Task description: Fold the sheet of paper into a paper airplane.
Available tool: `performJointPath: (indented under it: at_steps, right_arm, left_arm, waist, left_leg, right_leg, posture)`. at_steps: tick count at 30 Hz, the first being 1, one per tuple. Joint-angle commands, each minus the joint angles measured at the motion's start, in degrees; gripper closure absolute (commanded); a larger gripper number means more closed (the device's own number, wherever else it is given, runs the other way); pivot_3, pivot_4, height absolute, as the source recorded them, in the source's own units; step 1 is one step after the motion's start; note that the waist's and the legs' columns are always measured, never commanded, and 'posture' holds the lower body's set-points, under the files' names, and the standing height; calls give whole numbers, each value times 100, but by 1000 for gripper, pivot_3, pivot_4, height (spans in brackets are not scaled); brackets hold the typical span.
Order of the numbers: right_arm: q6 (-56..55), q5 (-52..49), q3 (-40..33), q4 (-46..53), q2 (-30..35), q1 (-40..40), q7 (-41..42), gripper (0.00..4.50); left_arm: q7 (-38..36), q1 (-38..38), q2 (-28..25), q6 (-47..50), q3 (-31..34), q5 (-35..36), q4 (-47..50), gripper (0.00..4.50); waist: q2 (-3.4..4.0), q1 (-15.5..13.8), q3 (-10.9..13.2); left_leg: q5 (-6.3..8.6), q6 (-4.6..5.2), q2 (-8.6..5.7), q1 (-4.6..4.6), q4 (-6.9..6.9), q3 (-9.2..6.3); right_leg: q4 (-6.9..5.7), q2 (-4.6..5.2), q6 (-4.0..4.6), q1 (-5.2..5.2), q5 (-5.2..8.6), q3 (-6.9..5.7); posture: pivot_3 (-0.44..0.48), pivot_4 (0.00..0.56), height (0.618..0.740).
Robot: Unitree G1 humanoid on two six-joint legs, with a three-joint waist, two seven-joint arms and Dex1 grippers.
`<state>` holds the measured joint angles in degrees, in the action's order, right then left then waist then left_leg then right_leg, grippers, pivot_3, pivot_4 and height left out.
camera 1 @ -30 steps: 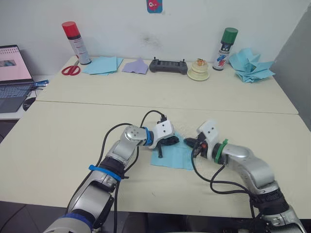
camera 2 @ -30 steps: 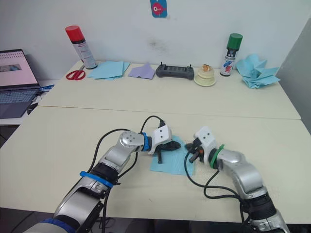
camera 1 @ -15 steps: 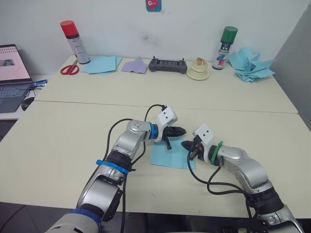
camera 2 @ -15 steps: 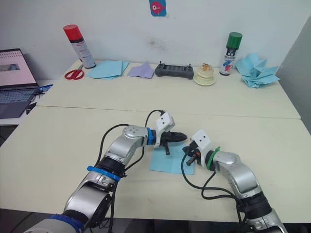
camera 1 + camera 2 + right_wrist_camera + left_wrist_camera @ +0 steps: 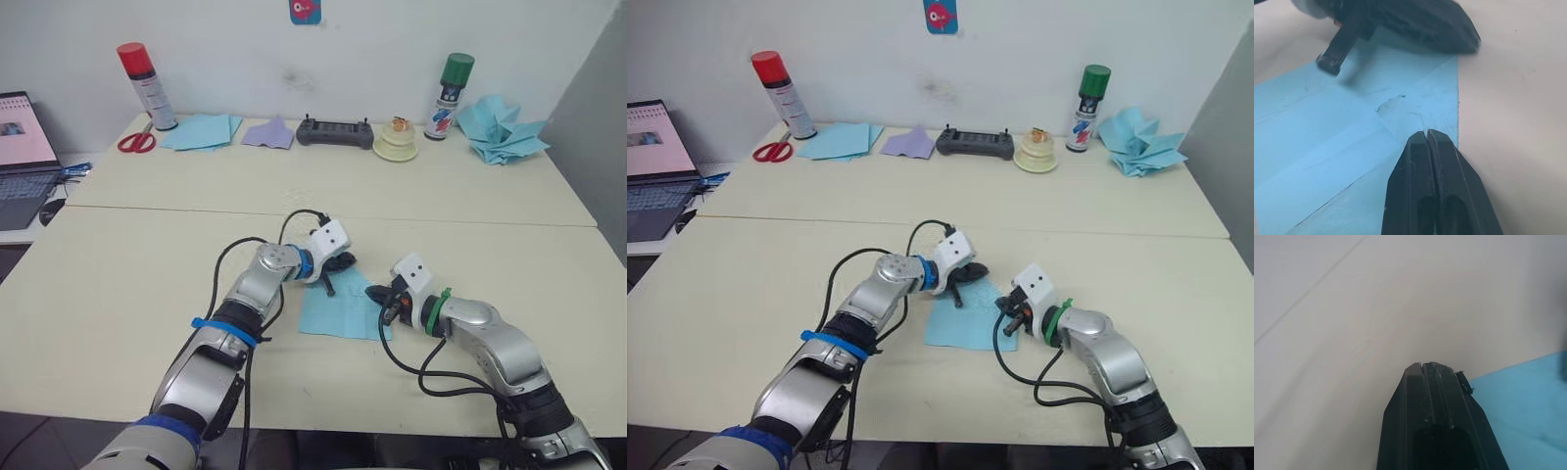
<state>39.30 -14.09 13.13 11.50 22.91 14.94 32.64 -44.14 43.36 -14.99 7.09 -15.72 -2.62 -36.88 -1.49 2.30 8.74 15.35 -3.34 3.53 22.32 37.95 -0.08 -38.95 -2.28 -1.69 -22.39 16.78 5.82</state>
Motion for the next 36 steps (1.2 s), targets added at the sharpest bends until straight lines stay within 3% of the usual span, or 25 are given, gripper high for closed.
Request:
performJointPath:
  at_steps: [1, 5, 6, 11, 17, 23, 24, 27, 36]
  right_arm:
    - [74, 101, 57, -102, 21, -19, -7, 4451]
    - [32, 104, 76, -180, 13, 41, 49, 4451]
    - [17, 106, 83, -206, 4, 59, 62, 4500]
    - [-62, 121, 162, -353, -102, 186, 128, 4500]
    - [-108, 128, 169, -451, -127, 257, 162, 4500]
    - [-108, 147, 130, -459, -98, 250, 203, 4500]
    - [-102, 151, 124, -452, -100, 246, 205, 4500]
    - [-88, 159, 106, -446, -113, 245, 195, 4500]
    - [-69, 183, 76, -439, -164, 226, 164, 4500]
  left_arm:
    - [131, -202, -151, -123, 590, 375, 285, 4500]
    - [-215, -463, -257, 895, 1388, 1429, 1337, 4500]
    - [-278, -527, -304, 1142, 1497, 1611, 1554, 3971]
    - [-403, -1052, -503, 2245, 1903, 2380, 2497, 2599]
    - [-326, -1601, -625, 2786, 1753, 2502, 3139, 671]
    - [-176, -1654, -488, 2562, 1517, 2312, 3107, 671]
    - [-158, -1657, -477, 2493, 1486, 2274, 3080, 841]
    - [-277, -1698, -514, 2445, 1360, 2277, 3113, 1574]
    - [-387, -1613, -595, 2194, 1170, 2138, 3108, 4484]
  waist:
    - [0, 7, 0]
    - [-3, 13, 7]
    - [-3, 12, 7]
    - [-2, 51, 7]
    - [-3, 92, 9]
    - [-3, 90, 9]
    - [-3, 91, 10]
    - [-3, 92, 10]
    - [-3, 93, 10]
  left_leg:
    - [0, 0, 1, 1, -1, 0]
    - [0, -1, 5, 12, 1, 1]
    - [-1, -1, 5, 15, 2, 0]
    - [-1, -1, 5, 13, 1, 1]
    - [-1, -1, 7, 14, 1, -2]
    - [-1, -1, 6, 13, 1, 0]
    - [-1, -2, 6, 13, 1, -1]
    - [-1, -2, 6, 14, -1, 0]
    - [-1, -2, 6, 13, -1, 0]
  right_leg:
    - [0, 0, 0, -1, 0, -1]
    - [-2, 0, 0, -11, 0, -3]
    - [-3, 0, 0, -15, 0, -5]
    - [-5, 0, 0, -16, 0, -3]
    - [-5, 1, 1, -17, 0, -5]
    - [-4, 1, 1, -16, 0, -3]
    - [-4, 1, 1, -17, 0, -3]
    - [-3, 1, 1, -18, 0, -3]
    - [-3, 1, 1, -18, 0, -2]
  posture:
    - [0, 150, 740]
    - [0, 150, 740]
    - [0, 150, 740]
    - [0, 150, 740]
    - [0, 150, 740]
    - [0, 150, 740]
    - [0, 150, 740]
    - [0, 150, 740]
    - [0, 150, 740]
